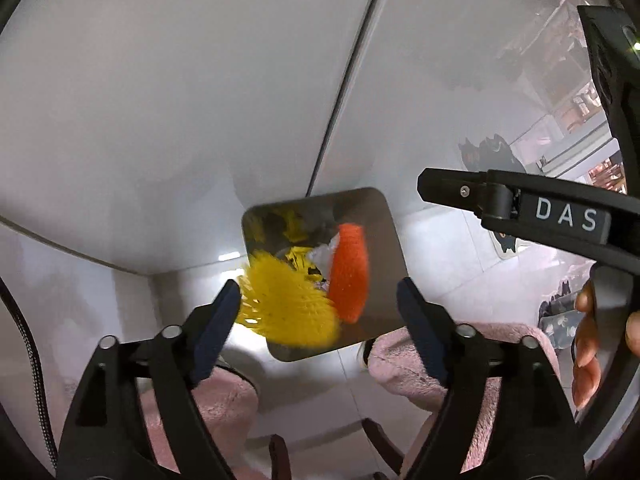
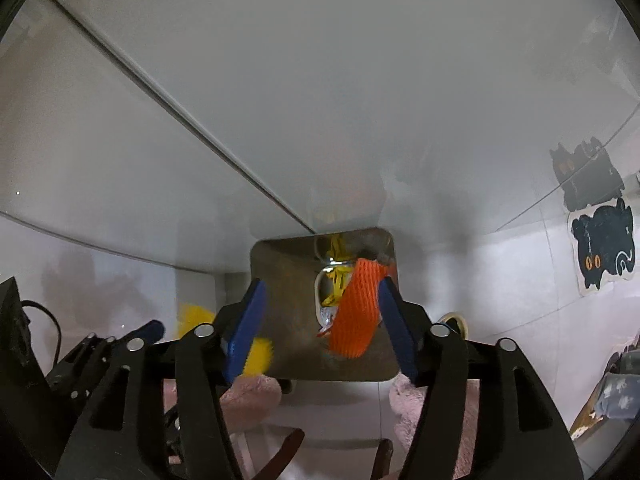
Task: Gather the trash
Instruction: 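Raise both tools toward the foil and plastic bottle on the counter, then grasp the clear bottle by its blue cap with the left tool while the right tool grasps the foil ball, then carry the bottle and foil ball down over the floor bin with both tools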
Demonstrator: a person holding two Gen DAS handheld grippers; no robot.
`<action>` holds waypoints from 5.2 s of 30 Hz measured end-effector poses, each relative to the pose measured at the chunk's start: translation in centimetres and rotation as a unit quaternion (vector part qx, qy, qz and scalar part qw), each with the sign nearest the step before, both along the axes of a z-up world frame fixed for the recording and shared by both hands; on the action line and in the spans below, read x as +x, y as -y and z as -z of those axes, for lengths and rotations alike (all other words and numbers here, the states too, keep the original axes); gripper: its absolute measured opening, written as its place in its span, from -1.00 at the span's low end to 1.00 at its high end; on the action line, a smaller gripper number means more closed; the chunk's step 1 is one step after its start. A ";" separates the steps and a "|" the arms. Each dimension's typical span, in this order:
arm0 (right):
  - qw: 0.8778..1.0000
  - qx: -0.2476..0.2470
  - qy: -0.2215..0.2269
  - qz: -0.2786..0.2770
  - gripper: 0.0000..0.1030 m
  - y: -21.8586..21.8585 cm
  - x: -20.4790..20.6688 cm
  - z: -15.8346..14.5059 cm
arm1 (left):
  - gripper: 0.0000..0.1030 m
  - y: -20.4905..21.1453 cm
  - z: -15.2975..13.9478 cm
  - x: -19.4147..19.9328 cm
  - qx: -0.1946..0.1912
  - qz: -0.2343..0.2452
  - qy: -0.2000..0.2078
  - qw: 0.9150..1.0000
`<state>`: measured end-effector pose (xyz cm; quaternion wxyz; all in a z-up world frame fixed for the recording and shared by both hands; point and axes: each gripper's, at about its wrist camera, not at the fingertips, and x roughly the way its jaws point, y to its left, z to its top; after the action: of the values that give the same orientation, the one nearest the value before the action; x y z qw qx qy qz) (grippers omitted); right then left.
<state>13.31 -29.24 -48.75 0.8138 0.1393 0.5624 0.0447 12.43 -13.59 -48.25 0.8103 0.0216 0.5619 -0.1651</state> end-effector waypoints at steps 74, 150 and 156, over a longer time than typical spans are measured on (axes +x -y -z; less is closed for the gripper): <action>0.979 -0.020 0.192 -0.068 -0.19 -4.9 13.9 -27.8 | -0.41 -3.2 -29.6 13.9 -0.017 0.010 0.199 0.980; 0.995 0.063 0.022 -0.080 -0.20 -2.8 -3.5 -7.6 | -0.42 -3.6 -10.3 -6.0 0.001 0.001 0.050 0.999; 0.994 0.075 -0.019 -0.072 -0.20 -2.4 -2.5 -3.2 | -0.42 -2.7 -5.0 -3.6 0.010 0.000 -0.001 1.000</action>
<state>10.86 -26.87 -45.60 0.7853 0.1600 0.5810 0.1422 8.84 -10.86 -43.24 0.8096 0.0296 0.5641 -0.1595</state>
